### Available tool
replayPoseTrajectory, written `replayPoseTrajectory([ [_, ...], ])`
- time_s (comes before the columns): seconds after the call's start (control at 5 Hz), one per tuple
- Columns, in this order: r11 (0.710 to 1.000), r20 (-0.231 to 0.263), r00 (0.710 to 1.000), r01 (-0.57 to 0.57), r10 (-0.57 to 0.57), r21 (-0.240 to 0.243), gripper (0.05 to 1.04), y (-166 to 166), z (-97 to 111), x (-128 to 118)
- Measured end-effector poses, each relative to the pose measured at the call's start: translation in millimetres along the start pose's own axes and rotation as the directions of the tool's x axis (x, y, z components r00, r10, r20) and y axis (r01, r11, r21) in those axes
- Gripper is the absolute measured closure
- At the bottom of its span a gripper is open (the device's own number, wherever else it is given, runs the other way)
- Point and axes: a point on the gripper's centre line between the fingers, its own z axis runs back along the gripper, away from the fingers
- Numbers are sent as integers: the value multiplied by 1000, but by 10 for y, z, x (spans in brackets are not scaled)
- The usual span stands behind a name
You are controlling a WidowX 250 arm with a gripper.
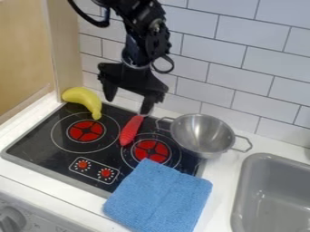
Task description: Move the red fork to the middle of the stove
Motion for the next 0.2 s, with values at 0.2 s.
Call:
replayPoseTrajectory([
  [0.2, 1000, 56, 998, -29, 29, -4, 85, 94, 171, 29],
])
